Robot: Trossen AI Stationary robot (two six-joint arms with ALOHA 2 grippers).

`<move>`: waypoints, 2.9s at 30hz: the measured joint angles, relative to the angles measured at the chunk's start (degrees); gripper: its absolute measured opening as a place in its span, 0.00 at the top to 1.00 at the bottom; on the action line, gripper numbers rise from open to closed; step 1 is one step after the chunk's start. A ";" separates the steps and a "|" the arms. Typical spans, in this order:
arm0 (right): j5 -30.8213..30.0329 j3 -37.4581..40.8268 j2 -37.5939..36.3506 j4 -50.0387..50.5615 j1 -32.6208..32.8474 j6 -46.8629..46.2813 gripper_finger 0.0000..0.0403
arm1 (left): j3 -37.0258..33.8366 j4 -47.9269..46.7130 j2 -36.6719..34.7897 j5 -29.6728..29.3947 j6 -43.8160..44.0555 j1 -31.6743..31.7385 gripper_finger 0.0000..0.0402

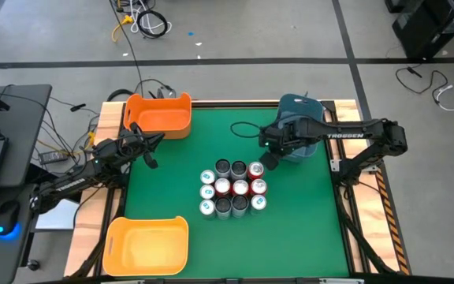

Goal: Sort soda cans
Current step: Adjust the blue bin, then put the white-blue soda can into the blue bin

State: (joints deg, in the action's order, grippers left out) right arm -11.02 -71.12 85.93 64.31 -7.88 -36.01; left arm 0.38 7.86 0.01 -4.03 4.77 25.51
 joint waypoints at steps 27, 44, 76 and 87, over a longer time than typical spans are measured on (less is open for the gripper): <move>-7.48 3.57 -1.09 23.83 -4.61 1.50 1.00 | 0.00 0.01 -0.01 0.00 0.01 -0.01 0.97; -5.36 3.45 -6.95 9.33 -2.16 -2.10 1.00 | 0.00 0.00 -0.02 0.00 0.01 0.01 0.97; -7.82 3.04 -6.46 8.18 -0.42 -2.82 1.00 | 0.00 0.02 -0.02 -0.02 0.01 0.01 0.97; 2.70 -4.39 -6.34 -10.66 3.46 8.61 0.86 | 0.00 0.02 -0.01 -0.02 0.01 0.01 0.97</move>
State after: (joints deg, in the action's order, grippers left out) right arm -8.32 -75.51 79.59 53.65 -4.42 -27.40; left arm 0.38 7.88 0.00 -4.05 4.78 25.52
